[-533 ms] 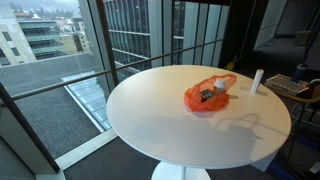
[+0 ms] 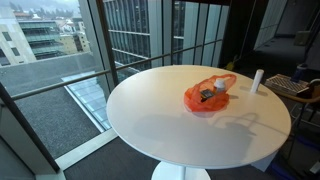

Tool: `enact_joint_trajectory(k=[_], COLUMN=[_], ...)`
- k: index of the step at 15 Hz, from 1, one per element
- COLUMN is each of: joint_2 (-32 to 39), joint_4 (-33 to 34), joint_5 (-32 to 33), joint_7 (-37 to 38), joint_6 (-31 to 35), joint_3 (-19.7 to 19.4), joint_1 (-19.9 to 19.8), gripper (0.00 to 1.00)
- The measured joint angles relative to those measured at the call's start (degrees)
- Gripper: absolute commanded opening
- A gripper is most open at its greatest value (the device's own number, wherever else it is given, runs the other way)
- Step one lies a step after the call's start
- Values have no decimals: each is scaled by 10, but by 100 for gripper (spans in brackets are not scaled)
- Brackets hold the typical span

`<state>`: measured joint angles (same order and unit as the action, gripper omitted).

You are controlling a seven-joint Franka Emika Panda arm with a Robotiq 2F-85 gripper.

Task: Put the white bottle inside the plastic bag

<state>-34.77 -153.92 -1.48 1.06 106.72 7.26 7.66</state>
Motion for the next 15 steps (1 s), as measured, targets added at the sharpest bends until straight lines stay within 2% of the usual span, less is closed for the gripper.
enact_joint_trajectory(k=[6,15], joint_2=[56,217], joint_4=[50,145], joint_5=[26,103], joint_7=[31,91], joint_6=[74,154], joint_3=[-11,-59], joint_1=[-58,-135], gripper=[100,100])
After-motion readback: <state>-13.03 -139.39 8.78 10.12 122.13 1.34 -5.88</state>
